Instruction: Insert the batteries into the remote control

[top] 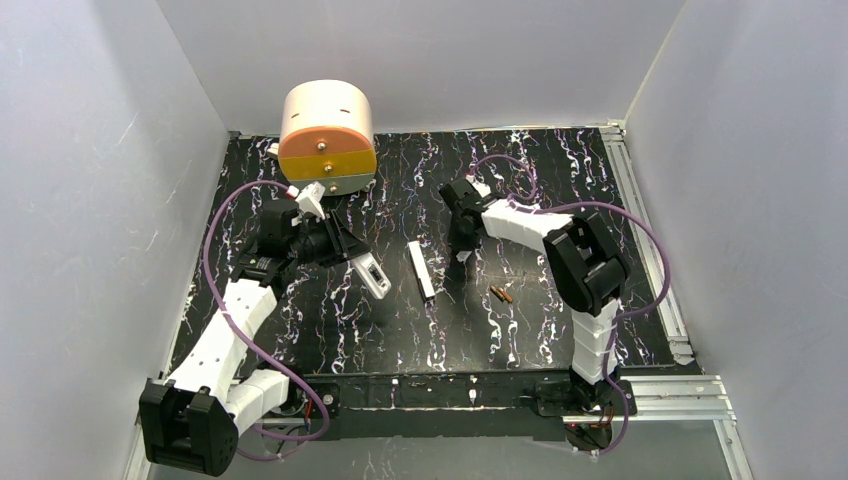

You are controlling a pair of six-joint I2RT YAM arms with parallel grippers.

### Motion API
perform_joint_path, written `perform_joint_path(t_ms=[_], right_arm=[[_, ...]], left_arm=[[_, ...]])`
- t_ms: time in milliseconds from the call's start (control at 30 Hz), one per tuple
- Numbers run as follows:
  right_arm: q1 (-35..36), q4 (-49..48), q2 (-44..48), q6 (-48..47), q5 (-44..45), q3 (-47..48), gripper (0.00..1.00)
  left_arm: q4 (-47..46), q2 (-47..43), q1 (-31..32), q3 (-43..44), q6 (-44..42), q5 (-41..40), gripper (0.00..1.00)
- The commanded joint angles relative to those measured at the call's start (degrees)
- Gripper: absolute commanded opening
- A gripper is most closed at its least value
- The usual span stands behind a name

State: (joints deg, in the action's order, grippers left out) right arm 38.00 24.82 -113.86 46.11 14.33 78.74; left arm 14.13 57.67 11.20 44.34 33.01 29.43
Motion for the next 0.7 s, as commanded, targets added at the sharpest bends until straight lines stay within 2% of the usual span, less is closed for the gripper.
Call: perform_joint_path(t_ms=[0,100,300,467,667], right_arm=[[0.39,5.64,3.77,-7.15,-0.51,-3.2,0.25],[0.34,7.59,4.88,-10.98,0.05,-3.72,0.31],[0.35,6.12,6.74,-16.8,-4.21,-1.97,0.42],[0.33,9.01,9.08,-18.6,0.52,-0.47,0.55],[0.16,11.36,9.99,-22.63,4.39,-2.79,0.63]], left_arm=[[-0.91,-0.41,-0.04,-0.5,-0.41,1.92,0.0],[-0.39,-0.58,-0.02,-0.5,-1.05,1.62,0.0],[1.82,-0.63,-0.13,0.58,-2.96,-0.25,0.0],[2.13,-0.87,-0.13,0.67,-2.91,-0.16,0.0],[1.86,-0.56,-0.17,0.4,-2.69,0.42,0.0]])
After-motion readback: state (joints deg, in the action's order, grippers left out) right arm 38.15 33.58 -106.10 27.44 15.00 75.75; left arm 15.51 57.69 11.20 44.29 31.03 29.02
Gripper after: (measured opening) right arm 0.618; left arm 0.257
